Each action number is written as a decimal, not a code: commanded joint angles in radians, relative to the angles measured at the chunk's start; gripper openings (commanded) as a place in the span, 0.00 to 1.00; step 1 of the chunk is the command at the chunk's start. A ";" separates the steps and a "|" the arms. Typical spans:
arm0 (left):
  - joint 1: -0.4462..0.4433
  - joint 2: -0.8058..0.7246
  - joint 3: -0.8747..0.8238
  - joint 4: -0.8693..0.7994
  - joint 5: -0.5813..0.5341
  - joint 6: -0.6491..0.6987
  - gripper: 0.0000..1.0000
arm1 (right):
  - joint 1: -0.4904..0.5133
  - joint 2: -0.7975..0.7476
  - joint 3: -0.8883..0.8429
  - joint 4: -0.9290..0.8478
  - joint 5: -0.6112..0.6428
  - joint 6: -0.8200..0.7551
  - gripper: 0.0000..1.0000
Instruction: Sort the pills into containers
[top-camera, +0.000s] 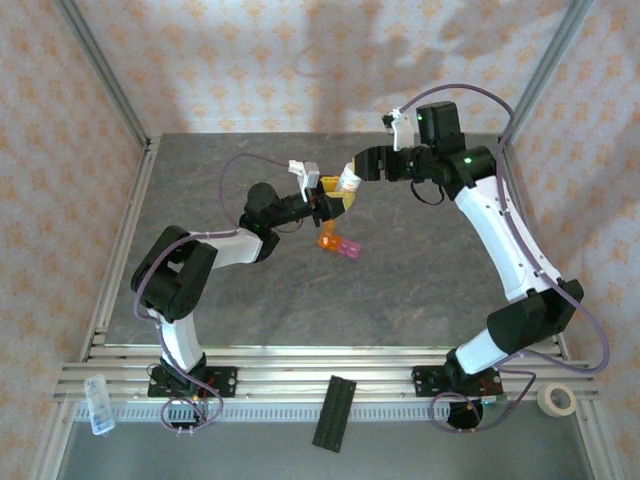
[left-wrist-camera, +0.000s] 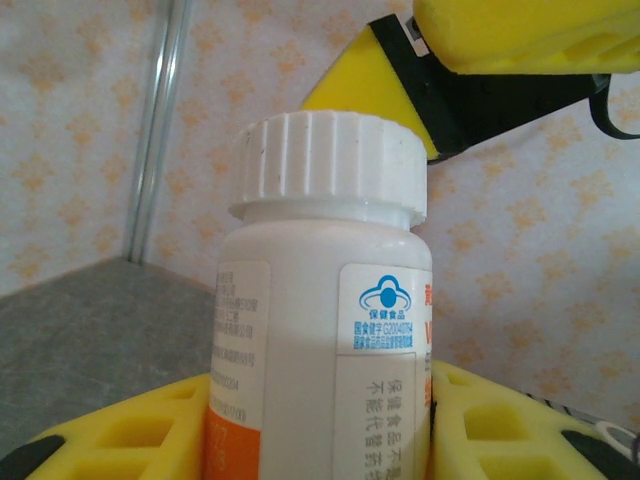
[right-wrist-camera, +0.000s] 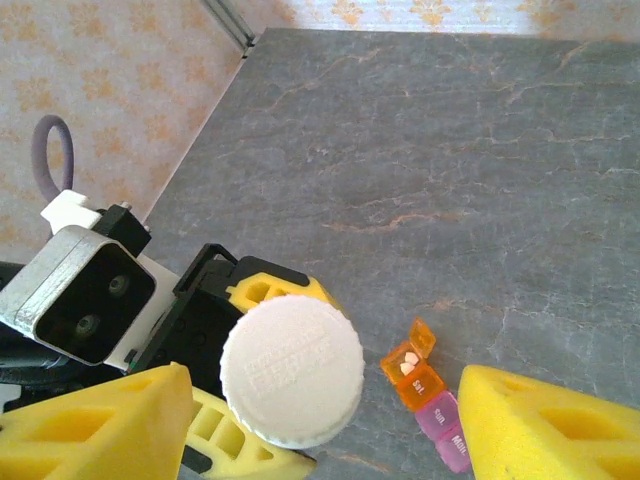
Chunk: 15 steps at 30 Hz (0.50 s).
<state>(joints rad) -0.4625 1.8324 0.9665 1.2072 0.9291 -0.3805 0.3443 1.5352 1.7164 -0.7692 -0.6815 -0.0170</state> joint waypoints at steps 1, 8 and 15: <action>0.000 0.013 0.031 0.059 0.059 -0.038 0.00 | 0.010 0.018 0.041 -0.022 -0.030 -0.028 0.70; -0.001 0.015 0.037 0.058 0.078 -0.044 0.00 | 0.031 0.068 0.088 -0.056 -0.031 -0.044 0.69; -0.001 0.014 0.041 0.058 0.087 -0.050 0.00 | 0.043 0.090 0.095 -0.073 -0.023 -0.051 0.64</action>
<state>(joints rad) -0.4625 1.8378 0.9745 1.2091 0.9886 -0.4221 0.3840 1.6169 1.7805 -0.8230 -0.7006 -0.0505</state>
